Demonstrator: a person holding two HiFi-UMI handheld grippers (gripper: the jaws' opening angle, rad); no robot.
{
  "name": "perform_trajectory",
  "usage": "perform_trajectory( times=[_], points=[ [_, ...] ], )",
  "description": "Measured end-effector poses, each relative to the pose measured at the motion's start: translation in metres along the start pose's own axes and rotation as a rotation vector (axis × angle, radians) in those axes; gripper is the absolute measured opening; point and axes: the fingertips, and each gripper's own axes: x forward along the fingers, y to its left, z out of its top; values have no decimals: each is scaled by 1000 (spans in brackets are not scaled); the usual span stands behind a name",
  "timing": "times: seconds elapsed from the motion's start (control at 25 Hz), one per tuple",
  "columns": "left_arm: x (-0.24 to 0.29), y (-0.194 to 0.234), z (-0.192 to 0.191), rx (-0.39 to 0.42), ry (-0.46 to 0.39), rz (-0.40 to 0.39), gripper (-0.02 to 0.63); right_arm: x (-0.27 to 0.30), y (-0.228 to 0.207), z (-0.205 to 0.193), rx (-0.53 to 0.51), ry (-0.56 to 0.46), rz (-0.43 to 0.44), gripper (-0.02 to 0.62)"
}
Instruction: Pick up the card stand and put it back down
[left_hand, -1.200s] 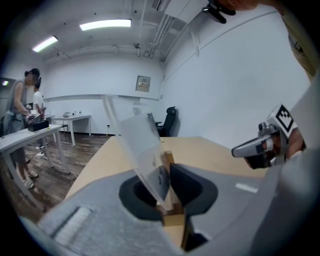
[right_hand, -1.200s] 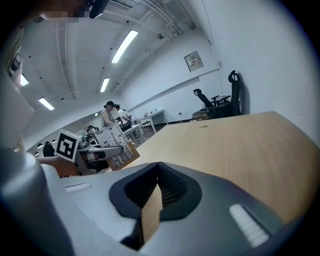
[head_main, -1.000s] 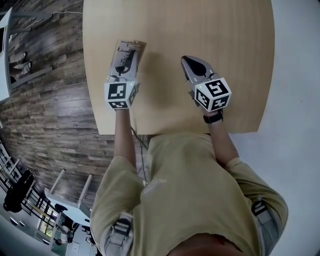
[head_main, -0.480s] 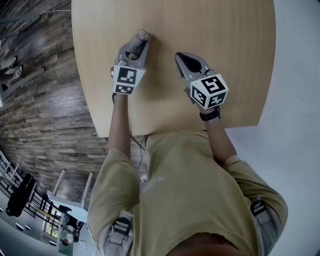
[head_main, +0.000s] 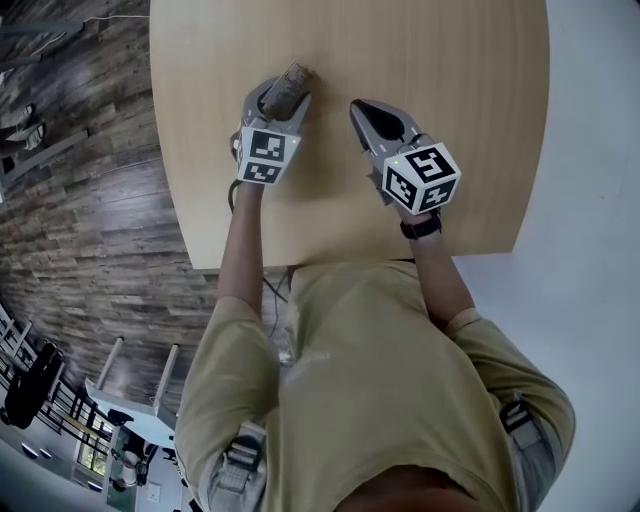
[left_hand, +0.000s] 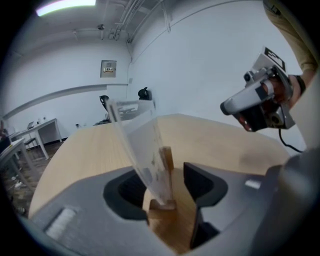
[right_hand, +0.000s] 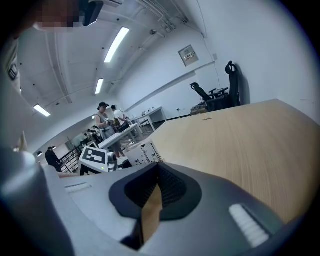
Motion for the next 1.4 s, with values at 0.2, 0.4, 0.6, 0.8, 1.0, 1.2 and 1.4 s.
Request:
perform_trajectory(
  times=[0.2, 0.4, 0.6, 0.8, 1.0, 1.2, 1.4],
  points=[
    [-26, -3, 8, -70, 0, 103, 268, -14, 22, 9, -38, -5, 50, 3],
    [-86, -19, 18, -162, -12, 291, 285, -62, 60, 26, -145, -57, 118, 3],
    [-140, -68, 39, -253, -68, 393, 232, -129, 75, 46, -227, -118, 111, 3],
    [-182, -117, 87, -293, -179, 430, 138, -182, 90, 68, -282, -196, 119, 3],
    [-207, -170, 144, -256, -285, 435, 71, -237, 94, 72, -313, -255, 125, 3],
    [-228, -222, 189, -233, -398, 407, 3, -276, 99, 60, -344, -273, 149, 3],
    [-248, -268, 213, -176, -440, 444, 3, -309, 103, 58, -401, -311, 163, 3]
  ],
)
